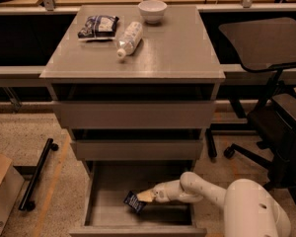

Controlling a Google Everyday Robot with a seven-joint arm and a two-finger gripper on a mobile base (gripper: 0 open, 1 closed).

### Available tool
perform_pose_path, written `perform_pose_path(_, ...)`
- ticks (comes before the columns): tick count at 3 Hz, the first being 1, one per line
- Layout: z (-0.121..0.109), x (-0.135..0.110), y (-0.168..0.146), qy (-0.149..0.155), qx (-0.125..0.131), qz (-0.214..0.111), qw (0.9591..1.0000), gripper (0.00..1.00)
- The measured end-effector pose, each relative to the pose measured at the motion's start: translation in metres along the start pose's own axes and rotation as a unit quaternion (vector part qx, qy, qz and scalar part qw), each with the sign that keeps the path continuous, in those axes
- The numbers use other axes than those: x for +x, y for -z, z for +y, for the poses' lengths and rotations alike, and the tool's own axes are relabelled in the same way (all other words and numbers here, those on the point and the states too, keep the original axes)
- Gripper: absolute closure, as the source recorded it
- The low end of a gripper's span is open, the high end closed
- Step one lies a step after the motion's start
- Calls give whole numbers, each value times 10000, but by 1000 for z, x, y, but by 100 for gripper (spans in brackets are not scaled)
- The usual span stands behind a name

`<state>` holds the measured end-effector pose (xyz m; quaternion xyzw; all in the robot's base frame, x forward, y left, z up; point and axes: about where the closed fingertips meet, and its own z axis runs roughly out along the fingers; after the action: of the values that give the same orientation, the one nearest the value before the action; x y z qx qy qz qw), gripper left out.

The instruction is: Place rxbar blueberry into bottom drawer

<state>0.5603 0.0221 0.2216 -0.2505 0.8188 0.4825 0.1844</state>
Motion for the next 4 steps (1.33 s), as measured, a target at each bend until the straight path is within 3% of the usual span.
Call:
perform_pose_path(2, -24, 35, -33, -449, -117, 183, 9988, 35)
perform_pose_path(3, -22, 40, -33, -553, -146, 170, 9982, 12)
perform_pose_path(4, -21, 41, -35, -554, -163, 183, 9982, 0)
